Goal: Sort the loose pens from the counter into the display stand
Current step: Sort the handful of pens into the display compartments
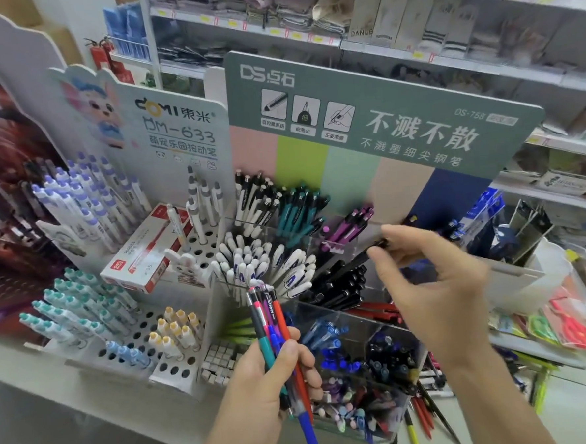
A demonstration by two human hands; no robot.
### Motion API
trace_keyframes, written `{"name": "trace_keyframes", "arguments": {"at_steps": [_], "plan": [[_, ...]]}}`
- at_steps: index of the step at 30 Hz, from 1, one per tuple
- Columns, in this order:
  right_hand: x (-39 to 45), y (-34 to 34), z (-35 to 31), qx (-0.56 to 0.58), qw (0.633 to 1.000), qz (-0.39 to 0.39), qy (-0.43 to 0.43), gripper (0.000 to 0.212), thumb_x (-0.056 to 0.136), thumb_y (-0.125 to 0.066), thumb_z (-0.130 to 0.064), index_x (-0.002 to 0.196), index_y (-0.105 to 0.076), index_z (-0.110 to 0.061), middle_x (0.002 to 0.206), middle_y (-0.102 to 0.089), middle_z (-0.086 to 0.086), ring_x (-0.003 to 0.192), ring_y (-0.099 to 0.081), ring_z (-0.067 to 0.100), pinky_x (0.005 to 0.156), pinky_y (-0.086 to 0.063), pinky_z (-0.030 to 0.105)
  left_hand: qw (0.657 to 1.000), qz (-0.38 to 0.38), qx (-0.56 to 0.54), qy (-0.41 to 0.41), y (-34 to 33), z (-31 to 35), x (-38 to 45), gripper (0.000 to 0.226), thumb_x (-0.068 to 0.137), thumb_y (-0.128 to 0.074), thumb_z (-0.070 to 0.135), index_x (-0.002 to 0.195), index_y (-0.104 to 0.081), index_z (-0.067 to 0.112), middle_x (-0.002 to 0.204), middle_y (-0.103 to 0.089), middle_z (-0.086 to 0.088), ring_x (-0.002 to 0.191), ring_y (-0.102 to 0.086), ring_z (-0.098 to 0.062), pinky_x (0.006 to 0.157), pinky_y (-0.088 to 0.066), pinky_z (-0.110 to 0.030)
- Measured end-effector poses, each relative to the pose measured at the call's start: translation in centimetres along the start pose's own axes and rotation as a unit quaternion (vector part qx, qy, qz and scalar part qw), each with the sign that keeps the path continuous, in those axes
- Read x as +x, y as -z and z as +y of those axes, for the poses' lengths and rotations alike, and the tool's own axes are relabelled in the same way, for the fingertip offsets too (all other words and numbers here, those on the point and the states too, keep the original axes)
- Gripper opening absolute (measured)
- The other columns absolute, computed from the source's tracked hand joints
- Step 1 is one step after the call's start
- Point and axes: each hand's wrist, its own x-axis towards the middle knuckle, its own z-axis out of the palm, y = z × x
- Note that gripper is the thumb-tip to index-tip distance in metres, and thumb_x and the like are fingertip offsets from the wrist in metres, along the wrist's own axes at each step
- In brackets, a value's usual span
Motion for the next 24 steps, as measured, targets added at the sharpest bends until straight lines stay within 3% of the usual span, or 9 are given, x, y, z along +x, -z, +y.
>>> {"name": "trace_keyframes", "arguments": {"at_steps": [5, 9, 11, 14, 16, 20, 24], "plan": [[-2.6, -3.4, 2.6, -0.058, 0.994, -0.086, -0.022, 0.014, 0.085, -0.081, -0.019, 0.096, -0.076, -0.013, 0.093, -0.069, -0.006, 0.089, -0.066, 0.008, 0.078, -0.056, 0.033, 1.000, 0.010, 0.007, 0.000, 0.3, -0.1, 0.4, 0.041, 0.080, -0.061, 0.015, 0.116, -0.054, -0.002, 0.073, -0.062, -0.016, 0.059, -0.060, -0.029, 0.053, -0.055, -0.039], [-5.5, -4.3, 2.4, -0.151, 0.980, -0.111, -0.059, 0.043, 0.077, -0.083, -0.047, 0.112, -0.074, -0.023, 0.125, -0.052, 0.004, 0.121, -0.047, 0.021, 0.103, -0.042, 0.032, 1.000, 0.004, 0.014, 0.006, 0.3, -0.2, 0.6, 0.040, 0.081, -0.061, 0.016, 0.116, -0.054, -0.002, 0.073, -0.062, -0.015, 0.059, -0.060, -0.028, 0.053, -0.055, -0.037], [-6.2, -4.7, 1.9, -0.190, 0.973, -0.109, -0.075, 0.057, 0.072, -0.083, -0.057, 0.119, -0.071, -0.027, 0.130, -0.045, 0.005, 0.123, -0.041, 0.022, 0.105, -0.036, 0.032, 1.000, 0.000, 0.016, 0.010, 0.4, -0.3, 0.8, 0.040, 0.081, -0.061, 0.017, 0.116, -0.054, -0.001, 0.073, -0.062, -0.015, 0.059, -0.060, -0.028, 0.053, -0.055, -0.037], [-5.7, -5.8, 2.0, -0.144, 0.982, -0.090, -0.079, 0.048, 0.079, -0.084, -0.041, 0.118, -0.069, -0.019, 0.115, -0.045, -0.001, 0.100, -0.045, 0.006, 0.092, -0.037, 0.008, 1.000, -0.009, 0.010, 0.016, 0.2, -0.3, 1.0, 0.040, 0.081, -0.061, 0.016, 0.117, -0.054, -0.001, 0.073, -0.061, -0.016, 0.059, -0.060, -0.029, 0.052, -0.054, -0.037], [-4.8, -6.4, 2.4, -0.125, 0.988, -0.051, -0.069, 0.032, 0.081, -0.086, -0.021, 0.108, -0.071, -0.012, 0.104, -0.050, -0.001, 0.084, -0.043, 0.000, 0.079, -0.038, 0.001, 1.000, -0.020, 0.003, 0.016, -0.1, -0.1, 0.9, 0.040, 0.081, -0.061, 0.015, 0.117, -0.054, -0.002, 0.074, -0.061, -0.017, 0.059, -0.059, -0.030, 0.052, -0.054, -0.038], [-3.5, -6.9, 2.4, -0.104, 0.991, -0.035, -0.074, 0.017, 0.086, -0.081, -0.016, 0.101, -0.075, -0.011, 0.100, -0.056, 0.000, 0.074, -0.045, 0.002, 0.069, -0.045, 0.009, 0.998, -0.048, -0.034, 0.033, -0.3, 0.4, 0.7, 0.039, 0.082, -0.059, 0.011, 0.118, -0.056, -0.003, 0.077, -0.062, -0.019, 0.060, -0.061, -0.032, 0.052, -0.055, -0.039], [-3.9, -5.4, 0.3, -0.093, 0.991, -0.061, -0.077, 0.025, 0.099, -0.063, -0.028, 0.119, -0.070, -0.014, 0.112, -0.052, -0.003, 0.093, -0.055, 0.005, 0.084, -0.047, 0.014, 0.997, -0.063, -0.025, 0.045, 0.1, 0.1, 0.6, 0.042, 0.084, -0.058, 0.011, 0.123, -0.053, -0.002, 0.080, -0.064, -0.022, 0.059, -0.061, -0.033, 0.047, -0.054, -0.037]]}}
